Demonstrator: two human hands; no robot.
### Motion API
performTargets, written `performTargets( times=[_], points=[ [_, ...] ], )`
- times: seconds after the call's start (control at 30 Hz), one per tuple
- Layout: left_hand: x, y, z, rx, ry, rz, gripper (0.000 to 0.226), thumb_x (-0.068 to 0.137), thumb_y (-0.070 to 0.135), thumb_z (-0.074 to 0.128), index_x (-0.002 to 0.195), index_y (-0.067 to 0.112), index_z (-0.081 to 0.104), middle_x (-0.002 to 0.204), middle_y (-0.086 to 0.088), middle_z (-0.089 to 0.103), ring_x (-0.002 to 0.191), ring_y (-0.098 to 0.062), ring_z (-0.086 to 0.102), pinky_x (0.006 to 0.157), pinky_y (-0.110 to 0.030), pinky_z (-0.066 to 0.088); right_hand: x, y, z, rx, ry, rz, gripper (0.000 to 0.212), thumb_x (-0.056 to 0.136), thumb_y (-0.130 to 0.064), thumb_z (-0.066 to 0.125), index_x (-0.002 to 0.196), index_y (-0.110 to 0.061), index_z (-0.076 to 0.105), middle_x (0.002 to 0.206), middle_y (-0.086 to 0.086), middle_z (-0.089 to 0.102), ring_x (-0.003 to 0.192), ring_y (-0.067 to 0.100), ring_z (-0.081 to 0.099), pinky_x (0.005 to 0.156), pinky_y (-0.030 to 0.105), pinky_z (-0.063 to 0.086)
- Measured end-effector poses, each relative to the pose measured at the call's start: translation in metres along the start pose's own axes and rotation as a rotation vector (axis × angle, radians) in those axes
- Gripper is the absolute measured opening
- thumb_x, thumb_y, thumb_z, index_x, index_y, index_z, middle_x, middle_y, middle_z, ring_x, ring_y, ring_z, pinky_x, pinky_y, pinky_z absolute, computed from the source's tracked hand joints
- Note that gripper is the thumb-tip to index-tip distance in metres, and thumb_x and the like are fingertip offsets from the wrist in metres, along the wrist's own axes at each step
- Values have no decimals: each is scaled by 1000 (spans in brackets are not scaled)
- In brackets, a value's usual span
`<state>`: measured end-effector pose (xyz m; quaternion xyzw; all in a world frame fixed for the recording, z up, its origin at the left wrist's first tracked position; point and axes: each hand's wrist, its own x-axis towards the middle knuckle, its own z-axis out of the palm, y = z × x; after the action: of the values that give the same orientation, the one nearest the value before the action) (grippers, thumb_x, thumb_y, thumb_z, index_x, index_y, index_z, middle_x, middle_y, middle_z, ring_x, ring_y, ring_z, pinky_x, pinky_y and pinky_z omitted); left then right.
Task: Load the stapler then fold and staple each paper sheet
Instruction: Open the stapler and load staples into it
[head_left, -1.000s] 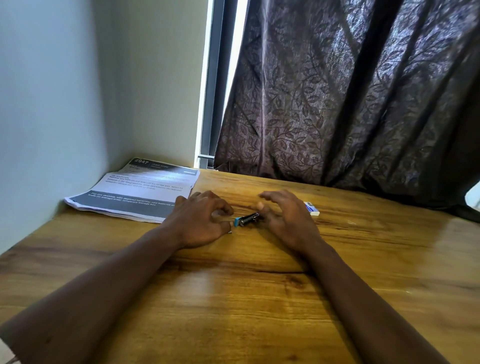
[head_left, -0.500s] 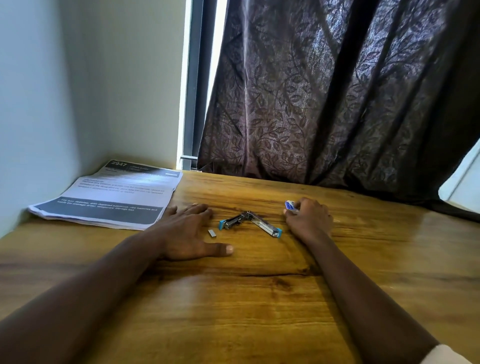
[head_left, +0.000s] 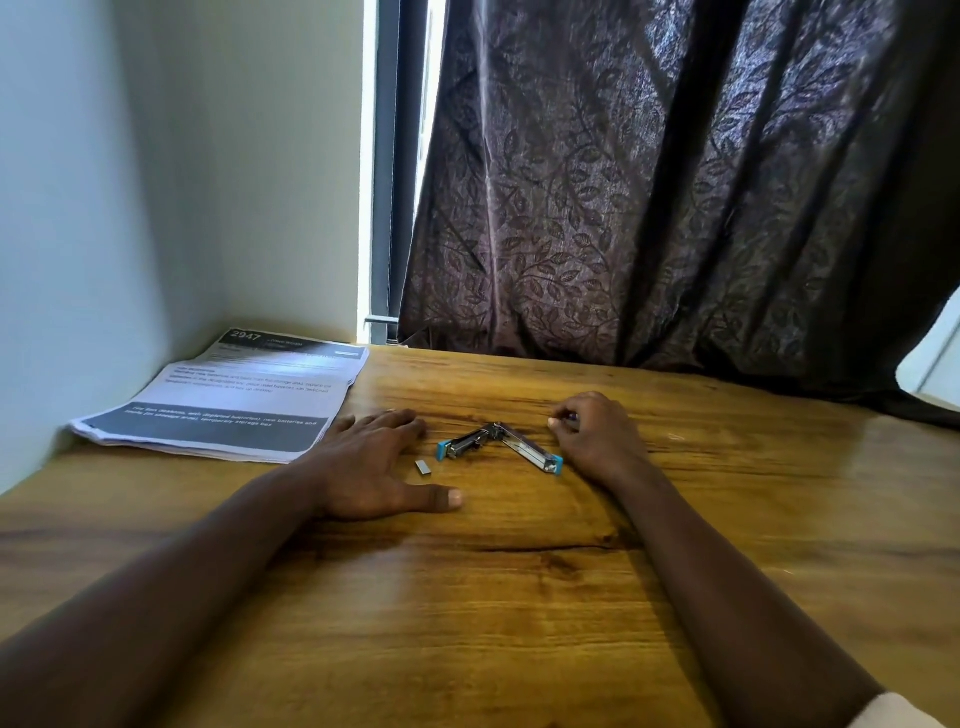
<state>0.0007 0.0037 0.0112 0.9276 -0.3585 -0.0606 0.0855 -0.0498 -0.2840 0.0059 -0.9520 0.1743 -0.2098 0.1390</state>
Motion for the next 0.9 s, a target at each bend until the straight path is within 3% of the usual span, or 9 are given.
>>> performTargets(
  times=[0.1,0.23,0.33,0.5,0.6,0.7,0.77,0.9],
  points=[
    [-2,1,-1,-6,3,0,146,39,111,16,161,30,11,171,5,7,157,-20,10,127,-50,9,-1,-2,-1,56,90,-39,16,94,-21,69,110,-21,71,118,1,67,111,17,59,88,31,49],
    [-1,-1,1,-53,86,24,136,46,110,17,159,34,23,169,5,18,155,-19,19,125,-50,16,-7,-13,-7,372,178,-113,44,90,-14,74,130,-26,62,130,1,64,116,13,60,98,36,56],
    [-3,-1,2,-154,193,55,120,61,104,22,156,31,34,164,4,33,149,-18,33,121,-47,26,-21,-31,-16,517,239,-291,55,85,-15,78,135,-28,58,123,-3,64,109,8,62,97,36,57],
    [-12,7,-4,-518,525,77,67,86,71,49,140,33,53,131,11,62,114,-4,60,92,-32,49,-56,-68,-21,488,223,-646,66,84,-12,79,143,-24,52,131,-2,53,115,12,59,98,35,55],
    [-14,9,-7,-638,547,127,48,88,62,53,127,35,63,107,13,71,93,-2,67,79,-27,54,-70,-85,-20,443,187,-748,73,87,-16,76,150,-28,41,130,-1,53,118,11,56,101,28,51],
    [-13,10,-4,-681,552,169,20,95,39,65,111,31,73,84,11,73,73,-5,65,64,-23,51,-76,-93,-15,389,127,-753,79,89,-18,74,153,-34,31,135,-2,52,123,12,54,103,30,49],
    [-12,8,-3,-735,583,179,15,94,32,69,106,28,76,78,9,72,66,-5,64,62,-22,50,-78,-92,-13,409,126,-734,77,90,-22,72,155,-33,32,139,-4,50,128,11,50,107,31,46],
    [-12,7,-6,-895,605,175,17,91,25,73,106,20,75,78,0,74,67,-13,69,63,-26,58,-73,-84,-14,752,-12,-536,65,96,-11,66,152,-32,42,142,-4,55,129,4,53,103,23,51]
  ],
)
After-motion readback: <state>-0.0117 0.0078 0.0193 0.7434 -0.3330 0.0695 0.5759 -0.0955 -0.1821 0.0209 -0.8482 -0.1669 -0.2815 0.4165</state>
